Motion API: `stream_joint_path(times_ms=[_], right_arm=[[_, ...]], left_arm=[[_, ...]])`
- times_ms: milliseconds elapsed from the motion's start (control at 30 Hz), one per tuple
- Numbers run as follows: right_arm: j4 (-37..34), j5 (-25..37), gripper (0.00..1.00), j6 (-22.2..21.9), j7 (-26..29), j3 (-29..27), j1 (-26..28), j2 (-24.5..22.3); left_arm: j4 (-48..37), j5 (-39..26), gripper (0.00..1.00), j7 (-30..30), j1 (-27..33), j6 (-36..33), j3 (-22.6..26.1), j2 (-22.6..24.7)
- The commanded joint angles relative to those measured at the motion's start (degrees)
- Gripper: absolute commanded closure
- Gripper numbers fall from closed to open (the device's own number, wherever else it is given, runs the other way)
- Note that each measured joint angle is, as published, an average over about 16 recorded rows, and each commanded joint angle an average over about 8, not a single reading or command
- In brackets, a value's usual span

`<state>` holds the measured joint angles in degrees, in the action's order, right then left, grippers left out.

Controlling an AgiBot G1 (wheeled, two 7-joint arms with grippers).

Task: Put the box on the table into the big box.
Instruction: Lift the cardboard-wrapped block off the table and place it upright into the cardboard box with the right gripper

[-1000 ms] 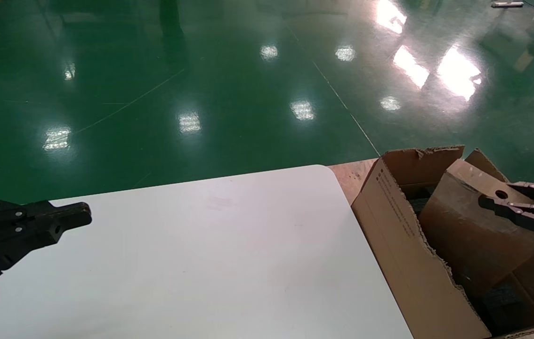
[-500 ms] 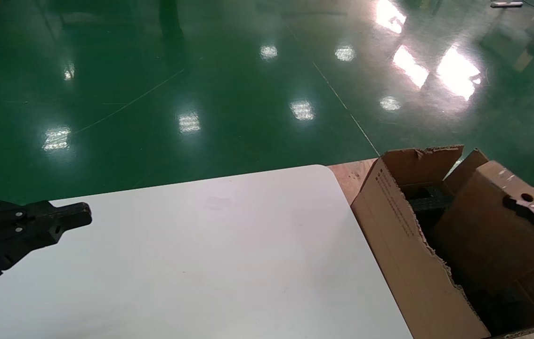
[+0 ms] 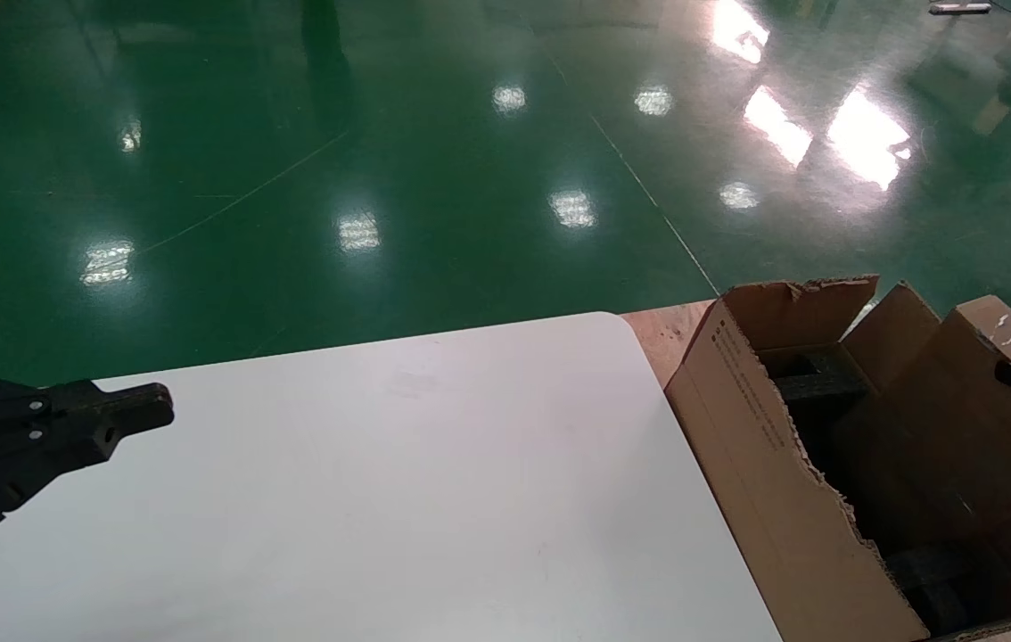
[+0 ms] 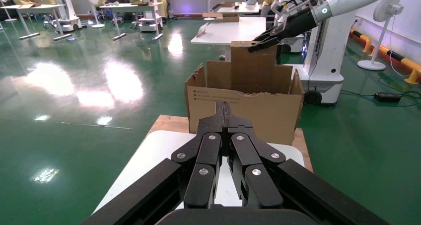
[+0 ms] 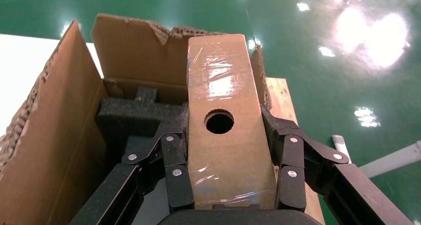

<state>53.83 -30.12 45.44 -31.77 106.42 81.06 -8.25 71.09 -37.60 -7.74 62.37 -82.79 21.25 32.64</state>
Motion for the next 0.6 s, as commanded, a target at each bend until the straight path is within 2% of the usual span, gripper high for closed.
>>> stream_joint_path(times_ms=[33,300,600], right_arm=[[0.1,-2.6,1.0,-0.2,-1.8,1.7,0.5,0.4],[-0.6,-15.0,1.0,1.7,-9.9,8.4,1.6,2.1],[0.5,-31.4,1.0,7.4,-19.1,17.6,0.3,3.8]], left_arm=[[0.0,0.0,1.0,0.0,0.0,0.0,0.0,0.0],[0.0,0.0,1.0,0.0,0.0,0.0,0.0,0.0],[0.0,0.0,1.0,0.0,0.0,0.0,0.0,0.0]])
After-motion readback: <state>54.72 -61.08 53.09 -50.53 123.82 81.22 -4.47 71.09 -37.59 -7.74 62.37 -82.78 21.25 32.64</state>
